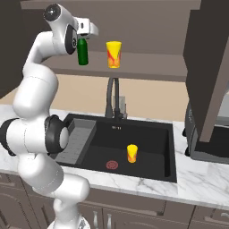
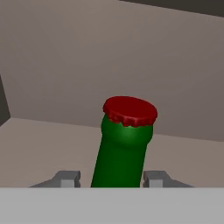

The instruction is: Open the cabinet directly in front. Then move the beer and the cup to the dining counter with the candle on it.

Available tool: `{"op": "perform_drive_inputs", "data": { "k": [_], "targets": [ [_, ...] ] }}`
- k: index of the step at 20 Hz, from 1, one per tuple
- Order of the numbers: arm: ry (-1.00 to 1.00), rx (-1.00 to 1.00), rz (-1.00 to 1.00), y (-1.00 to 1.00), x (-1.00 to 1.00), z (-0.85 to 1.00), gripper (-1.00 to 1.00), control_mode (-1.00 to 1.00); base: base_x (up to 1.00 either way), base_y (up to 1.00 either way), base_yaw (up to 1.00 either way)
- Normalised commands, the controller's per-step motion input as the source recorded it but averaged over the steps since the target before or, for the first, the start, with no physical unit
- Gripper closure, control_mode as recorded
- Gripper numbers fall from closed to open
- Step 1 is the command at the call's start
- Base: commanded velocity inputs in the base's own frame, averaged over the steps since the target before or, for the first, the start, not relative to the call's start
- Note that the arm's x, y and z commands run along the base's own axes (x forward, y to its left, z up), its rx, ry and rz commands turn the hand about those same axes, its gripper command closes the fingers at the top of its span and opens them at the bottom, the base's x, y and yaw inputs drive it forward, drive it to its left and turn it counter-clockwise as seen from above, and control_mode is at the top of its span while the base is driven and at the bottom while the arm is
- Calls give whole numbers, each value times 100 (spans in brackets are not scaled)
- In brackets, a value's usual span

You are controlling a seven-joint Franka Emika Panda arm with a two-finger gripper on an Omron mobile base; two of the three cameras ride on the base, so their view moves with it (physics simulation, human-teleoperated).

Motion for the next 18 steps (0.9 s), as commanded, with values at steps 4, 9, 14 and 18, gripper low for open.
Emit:
{"op": "perform_drive_inputs", "data": {
  "k": [4,9,14,18],
  "targets": [
    [0,0,0,0,0,0,100,-100,0,0,0],
    [-6,0,0,0,-10,0,100,-100,0,0,0],
    [-15,0,0,1,-53,0,100,-100,0,0,0],
    [-11,0,0,0,-88,0,100,-100,0,0,0]
  ]
}}
